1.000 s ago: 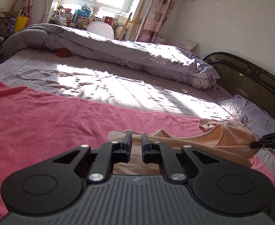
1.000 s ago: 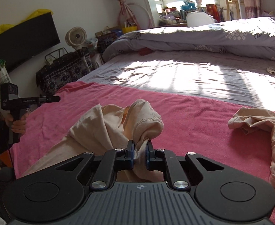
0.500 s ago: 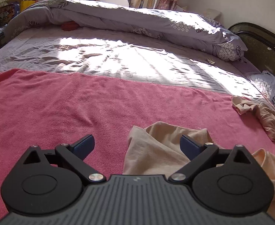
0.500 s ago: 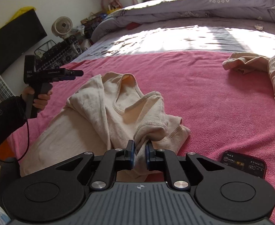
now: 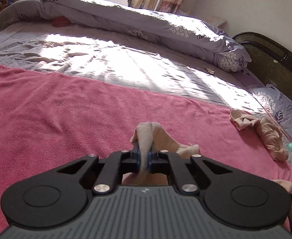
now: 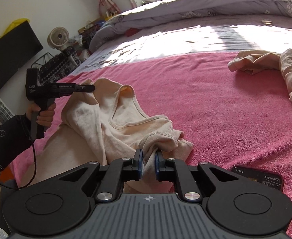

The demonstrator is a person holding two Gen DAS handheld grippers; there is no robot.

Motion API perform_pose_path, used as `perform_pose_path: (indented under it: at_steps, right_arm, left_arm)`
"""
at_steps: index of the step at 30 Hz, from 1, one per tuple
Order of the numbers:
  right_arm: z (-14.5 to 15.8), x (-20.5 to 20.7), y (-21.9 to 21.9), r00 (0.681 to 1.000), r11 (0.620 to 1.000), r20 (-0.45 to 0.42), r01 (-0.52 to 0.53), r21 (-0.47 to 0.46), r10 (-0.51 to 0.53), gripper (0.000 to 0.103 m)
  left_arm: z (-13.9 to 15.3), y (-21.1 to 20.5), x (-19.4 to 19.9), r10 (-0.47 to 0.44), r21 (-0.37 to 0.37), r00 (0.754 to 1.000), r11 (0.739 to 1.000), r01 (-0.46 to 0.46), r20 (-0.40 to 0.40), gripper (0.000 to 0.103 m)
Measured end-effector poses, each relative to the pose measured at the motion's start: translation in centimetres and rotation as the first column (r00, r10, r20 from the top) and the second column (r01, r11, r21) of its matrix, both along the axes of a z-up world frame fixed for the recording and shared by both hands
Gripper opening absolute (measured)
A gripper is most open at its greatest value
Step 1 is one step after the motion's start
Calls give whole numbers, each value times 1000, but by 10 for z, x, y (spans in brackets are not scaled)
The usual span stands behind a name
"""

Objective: Fold clothes

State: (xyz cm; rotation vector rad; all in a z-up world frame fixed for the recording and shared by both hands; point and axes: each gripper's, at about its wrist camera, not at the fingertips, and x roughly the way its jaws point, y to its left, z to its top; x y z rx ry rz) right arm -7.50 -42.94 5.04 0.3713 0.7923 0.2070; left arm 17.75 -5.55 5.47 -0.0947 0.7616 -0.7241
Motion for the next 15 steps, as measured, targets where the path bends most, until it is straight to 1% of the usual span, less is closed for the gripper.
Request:
perform_pose_path:
  at_steps: [3,5,7,8,9,10,11,12,13,15]
  right_arm:
    - [15,9,-3,999,1000,45,24,-6,-24,14]
    - [34,11,-4,995,999,95,31,-9,-30,14]
    - [57,-3,-2,988,1000,153,0,-22,3,14]
    - [65,-14,-1,985,999,169,-20,-32,25,14]
    - [73,-25,0,983,998,179,-39,-41,45,14]
    - [76,-38,0,984,997,170,-53,-48,61,14]
    - [74,-49,0,987,997,145,-66,-49,73,14]
    - [72,-61,1,989,996,119,-80,-49,85,13]
    - [68,-72,2,992,995,88,-90,-49,94,13]
    - [48,-88,8,996,995,-4,-94,-45,94,13]
  left_arm:
    - [30,23,-21,-25,-84,998,996,29,49,4]
    - [50,38,-36,-40,-139,996,989,51,83,4]
    - [71,53,-50,-52,-193,992,978,74,117,4]
    - [81,61,-57,-57,-220,989,972,86,135,4]
    - [91,68,-64,-62,-246,986,964,99,152,4]
    - [94,86,-83,-70,-261,985,959,110,157,4]
    - [93,101,-100,-76,-264,985,958,115,153,4]
    - [88,118,-120,-83,-242,987,963,115,140,4]
    - [78,133,-139,-78,-198,991,975,98,110,5]
    - [48,155,-164,-49,-94,999,994,47,-17,5]
